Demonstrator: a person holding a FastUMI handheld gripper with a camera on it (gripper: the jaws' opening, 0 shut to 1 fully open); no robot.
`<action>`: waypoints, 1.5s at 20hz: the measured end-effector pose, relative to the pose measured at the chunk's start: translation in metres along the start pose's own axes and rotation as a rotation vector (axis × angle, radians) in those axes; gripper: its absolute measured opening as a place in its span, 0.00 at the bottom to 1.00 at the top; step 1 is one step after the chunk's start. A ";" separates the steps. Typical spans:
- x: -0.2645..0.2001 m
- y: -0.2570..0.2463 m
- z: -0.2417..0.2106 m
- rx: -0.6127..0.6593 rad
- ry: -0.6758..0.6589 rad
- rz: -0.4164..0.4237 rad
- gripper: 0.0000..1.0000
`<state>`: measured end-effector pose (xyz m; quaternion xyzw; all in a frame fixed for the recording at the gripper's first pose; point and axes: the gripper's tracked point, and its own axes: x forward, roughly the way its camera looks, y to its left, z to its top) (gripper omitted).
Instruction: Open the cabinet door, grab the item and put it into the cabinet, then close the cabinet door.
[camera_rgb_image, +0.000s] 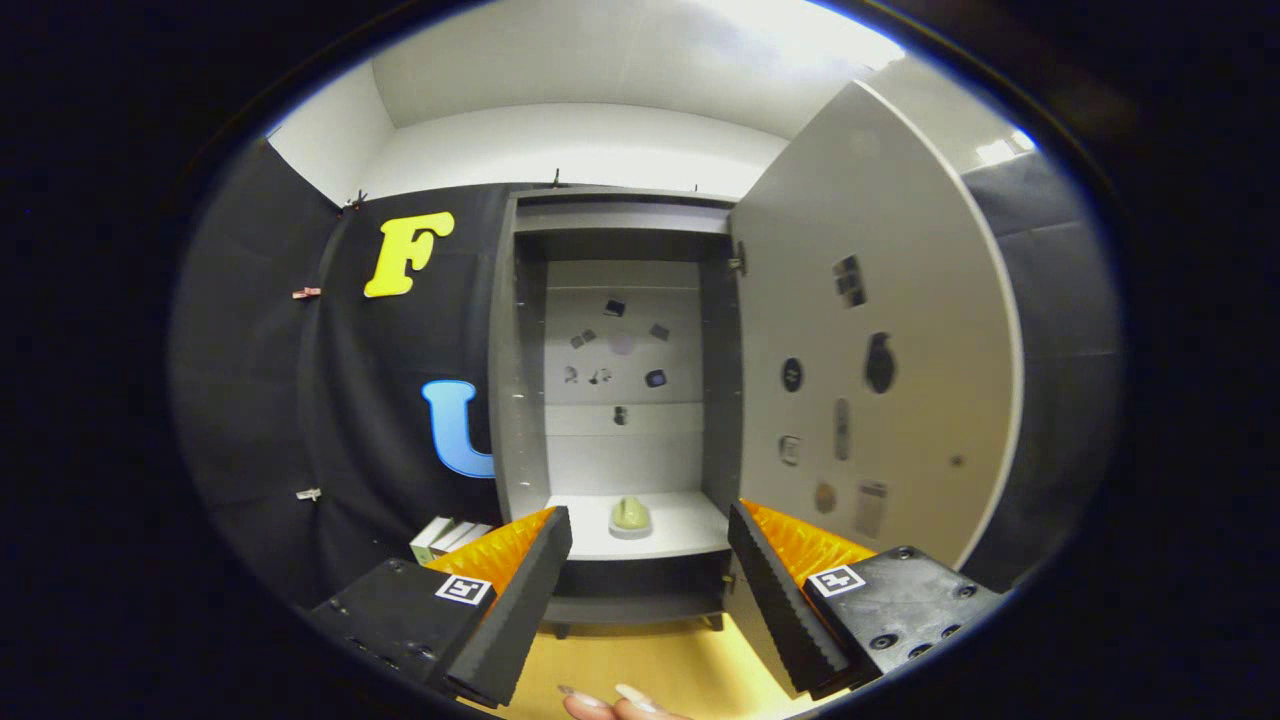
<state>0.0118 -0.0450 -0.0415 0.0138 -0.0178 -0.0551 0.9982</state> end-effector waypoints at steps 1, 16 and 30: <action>-0.011 -0.014 0.003 0.005 -0.006 -0.014 0.99; -0.062 -0.227 0.019 0.011 -0.071 0.018 0.98; -0.016 -0.187 -0.016 0.051 0.046 0.178 0.97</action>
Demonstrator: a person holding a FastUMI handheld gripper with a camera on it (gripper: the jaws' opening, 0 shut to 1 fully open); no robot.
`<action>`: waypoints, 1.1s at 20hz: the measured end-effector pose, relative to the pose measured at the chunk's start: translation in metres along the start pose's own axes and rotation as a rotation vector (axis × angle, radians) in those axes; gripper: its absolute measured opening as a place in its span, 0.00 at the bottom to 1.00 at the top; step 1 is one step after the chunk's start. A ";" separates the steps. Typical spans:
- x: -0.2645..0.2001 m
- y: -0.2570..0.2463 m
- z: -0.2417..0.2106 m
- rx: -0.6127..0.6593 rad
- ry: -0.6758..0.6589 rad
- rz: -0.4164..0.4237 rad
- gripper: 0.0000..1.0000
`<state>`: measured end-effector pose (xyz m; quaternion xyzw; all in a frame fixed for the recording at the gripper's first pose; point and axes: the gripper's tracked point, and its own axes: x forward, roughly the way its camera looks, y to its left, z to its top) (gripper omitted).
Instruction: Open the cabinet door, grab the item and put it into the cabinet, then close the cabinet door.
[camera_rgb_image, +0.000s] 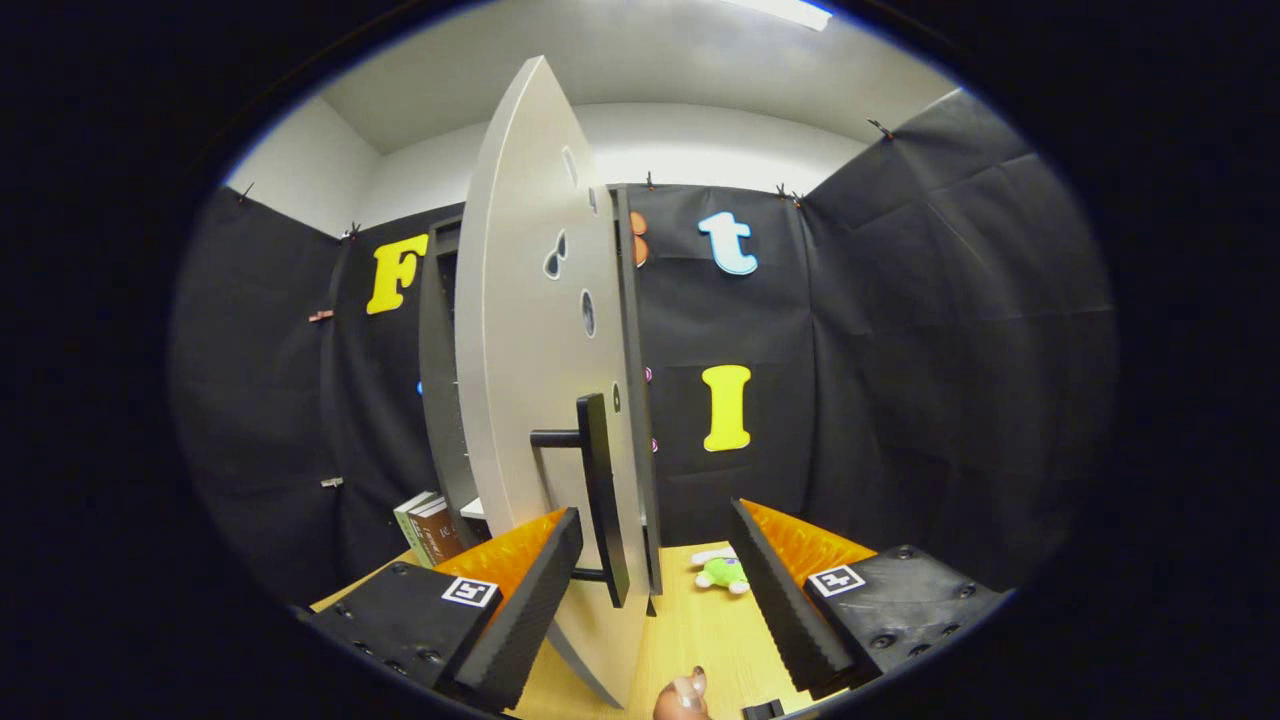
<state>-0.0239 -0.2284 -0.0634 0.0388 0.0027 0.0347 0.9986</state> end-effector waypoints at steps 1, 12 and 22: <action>0.001 0.012 -0.001 -0.007 0.001 0.017 0.97; 0.053 0.152 -0.017 0.065 0.019 0.111 0.97; 0.076 0.214 -0.006 -0.041 -0.061 0.081 0.98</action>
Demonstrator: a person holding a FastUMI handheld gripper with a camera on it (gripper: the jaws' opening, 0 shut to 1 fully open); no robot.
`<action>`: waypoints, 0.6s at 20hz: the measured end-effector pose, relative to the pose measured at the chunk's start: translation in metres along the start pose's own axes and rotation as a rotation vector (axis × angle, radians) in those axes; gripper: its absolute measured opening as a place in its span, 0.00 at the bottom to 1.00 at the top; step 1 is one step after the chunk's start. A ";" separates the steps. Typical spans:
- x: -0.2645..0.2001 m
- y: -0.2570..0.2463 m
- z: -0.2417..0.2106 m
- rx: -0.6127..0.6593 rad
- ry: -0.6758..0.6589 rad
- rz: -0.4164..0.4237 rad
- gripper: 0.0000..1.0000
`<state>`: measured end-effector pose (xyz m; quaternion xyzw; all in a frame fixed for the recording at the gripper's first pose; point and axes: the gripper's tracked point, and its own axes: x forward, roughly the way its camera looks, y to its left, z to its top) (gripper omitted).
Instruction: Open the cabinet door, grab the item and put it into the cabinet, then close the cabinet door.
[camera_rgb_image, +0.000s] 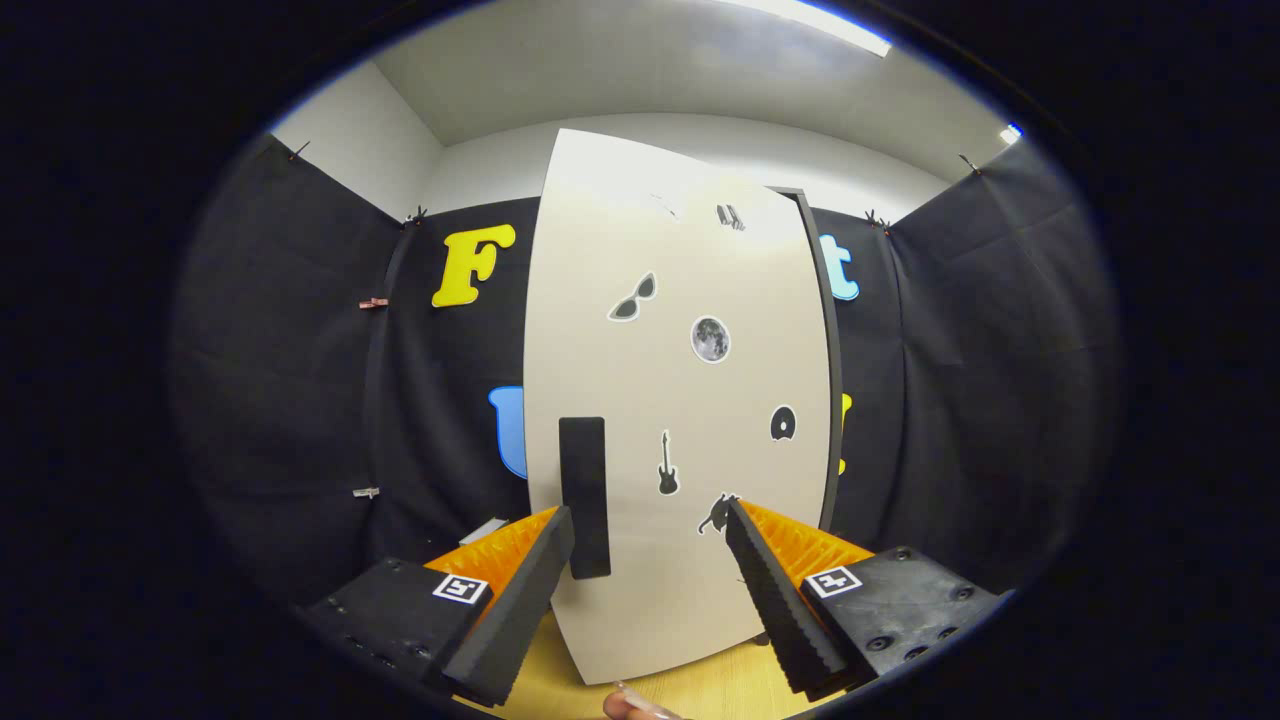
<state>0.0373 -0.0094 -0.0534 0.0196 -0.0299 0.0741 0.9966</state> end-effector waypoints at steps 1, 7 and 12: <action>0.001 -0.001 0.001 -0.002 -0.001 -0.008 0.96; 0.005 0.002 -0.006 0.017 0.036 -0.014 0.96; 0.002 0.001 -0.001 0.010 0.024 -0.019 0.96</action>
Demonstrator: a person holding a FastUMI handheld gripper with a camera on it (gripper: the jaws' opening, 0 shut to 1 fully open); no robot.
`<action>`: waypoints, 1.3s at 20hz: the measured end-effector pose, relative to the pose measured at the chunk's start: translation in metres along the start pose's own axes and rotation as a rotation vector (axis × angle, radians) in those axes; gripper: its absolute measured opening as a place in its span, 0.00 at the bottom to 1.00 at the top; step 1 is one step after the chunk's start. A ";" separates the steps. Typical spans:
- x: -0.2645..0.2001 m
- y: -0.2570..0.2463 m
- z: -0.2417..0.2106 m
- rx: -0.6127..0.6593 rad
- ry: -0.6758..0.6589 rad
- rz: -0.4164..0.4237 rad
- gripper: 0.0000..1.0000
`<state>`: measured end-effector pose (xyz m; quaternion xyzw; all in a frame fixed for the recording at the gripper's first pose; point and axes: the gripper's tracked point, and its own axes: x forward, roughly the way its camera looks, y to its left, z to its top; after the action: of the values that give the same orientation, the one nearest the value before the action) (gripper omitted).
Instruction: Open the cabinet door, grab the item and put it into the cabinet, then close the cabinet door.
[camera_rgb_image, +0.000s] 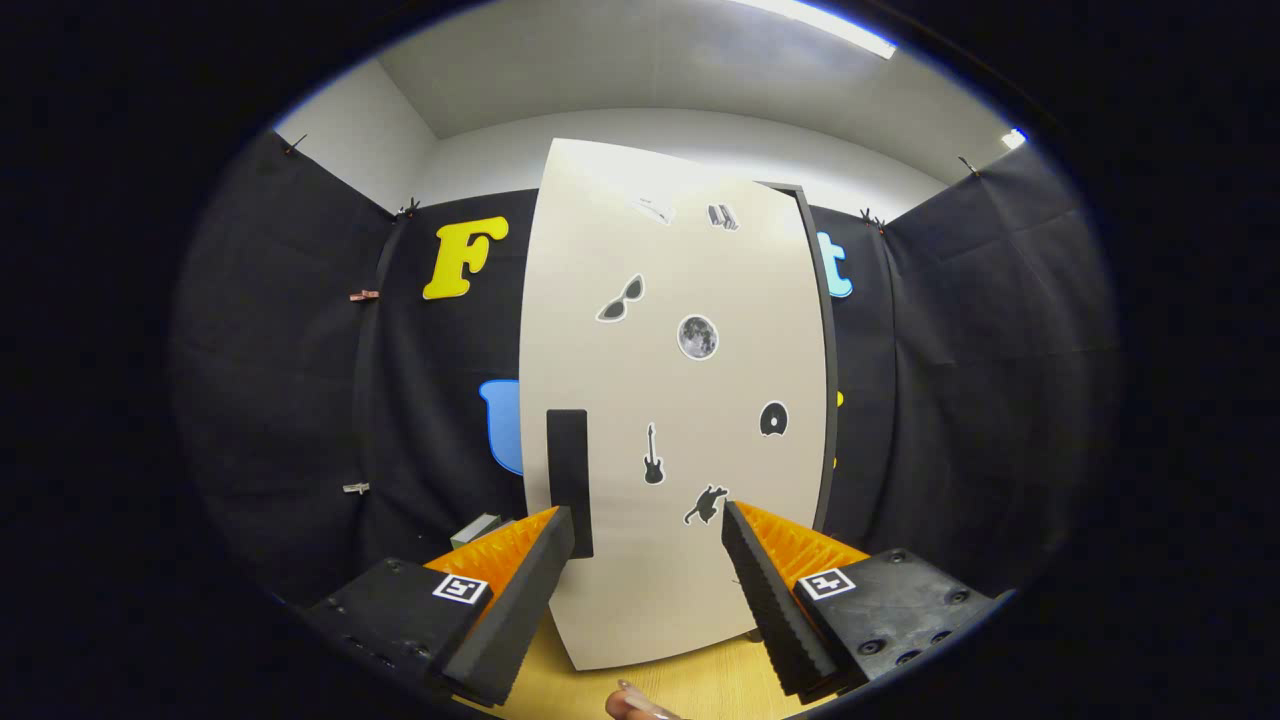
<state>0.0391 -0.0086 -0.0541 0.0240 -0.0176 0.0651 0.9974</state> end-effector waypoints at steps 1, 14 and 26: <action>-0.002 0.001 -0.002 0.006 0.008 0.004 0.96; -0.015 0.003 0.000 0.008 0.008 0.018 0.96; -0.023 0.005 0.009 0.003 -0.018 0.042 0.94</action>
<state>0.0154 -0.0070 -0.0458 0.0257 -0.0270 0.0859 0.9956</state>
